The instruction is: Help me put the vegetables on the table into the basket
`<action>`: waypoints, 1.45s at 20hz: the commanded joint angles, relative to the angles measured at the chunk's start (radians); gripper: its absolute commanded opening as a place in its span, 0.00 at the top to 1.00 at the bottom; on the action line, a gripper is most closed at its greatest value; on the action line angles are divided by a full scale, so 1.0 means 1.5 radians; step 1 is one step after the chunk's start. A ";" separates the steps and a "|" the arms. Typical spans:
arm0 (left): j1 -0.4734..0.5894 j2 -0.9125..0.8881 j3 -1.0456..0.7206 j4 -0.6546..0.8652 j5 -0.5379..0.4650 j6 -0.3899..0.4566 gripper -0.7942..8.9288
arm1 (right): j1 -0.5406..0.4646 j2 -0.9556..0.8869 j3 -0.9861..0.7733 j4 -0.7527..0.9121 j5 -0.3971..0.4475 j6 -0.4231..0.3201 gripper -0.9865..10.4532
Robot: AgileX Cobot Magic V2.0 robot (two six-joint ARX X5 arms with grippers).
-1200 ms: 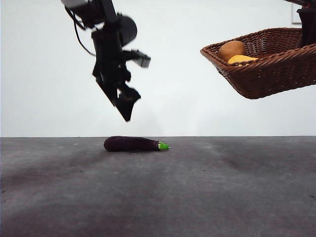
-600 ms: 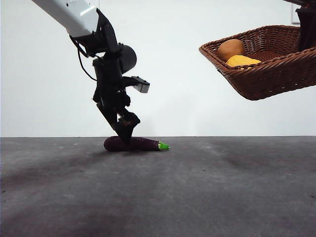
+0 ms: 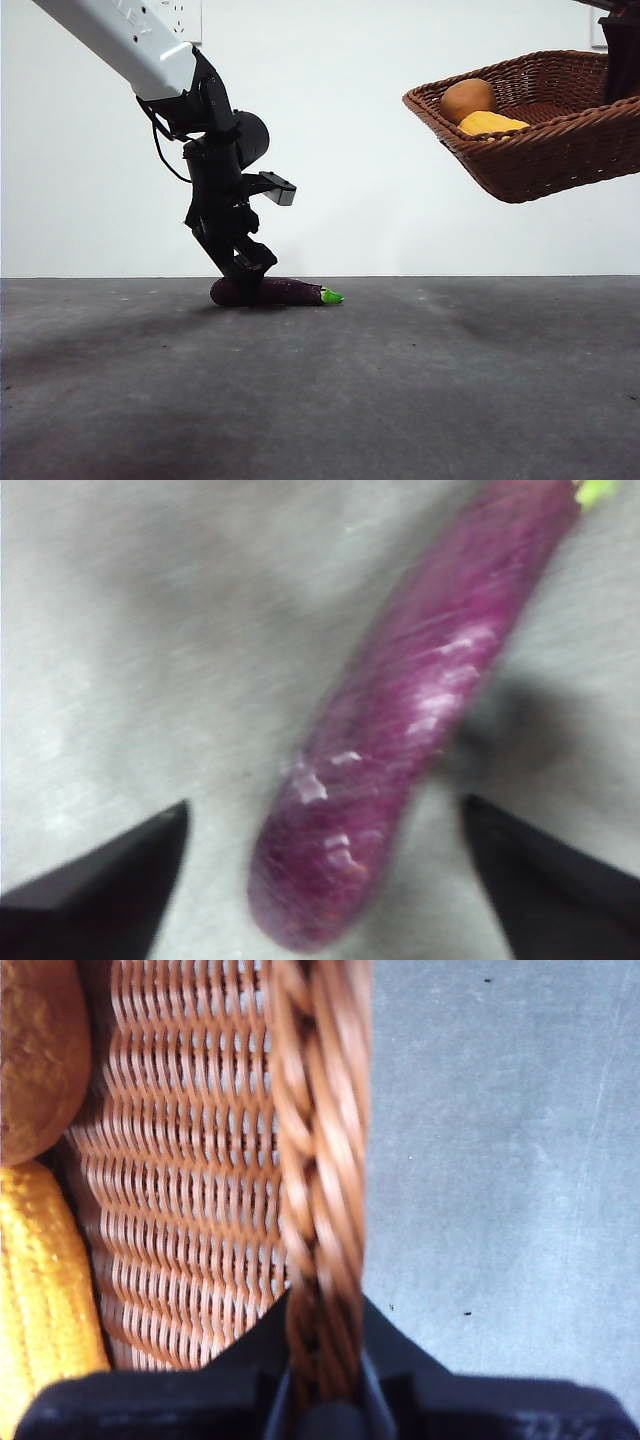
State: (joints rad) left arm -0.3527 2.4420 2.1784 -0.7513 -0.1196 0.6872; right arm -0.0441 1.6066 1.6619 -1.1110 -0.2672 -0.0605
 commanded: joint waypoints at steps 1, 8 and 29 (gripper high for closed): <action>-0.001 0.015 -0.001 0.008 0.018 -0.012 0.64 | 0.002 -0.003 -0.004 0.008 -0.009 0.005 0.93; -0.002 0.019 -0.001 0.009 0.032 -0.038 0.86 | 0.002 -0.003 -0.004 0.008 -0.009 0.005 0.93; -0.081 -0.086 0.412 -0.380 0.417 -0.642 0.86 | 0.087 0.087 -0.004 -0.085 0.016 0.116 0.93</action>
State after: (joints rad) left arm -0.4667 2.3207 2.7937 -1.3205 0.4980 -0.2668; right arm 0.0868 1.7325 1.6615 -1.2449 -0.2356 0.0902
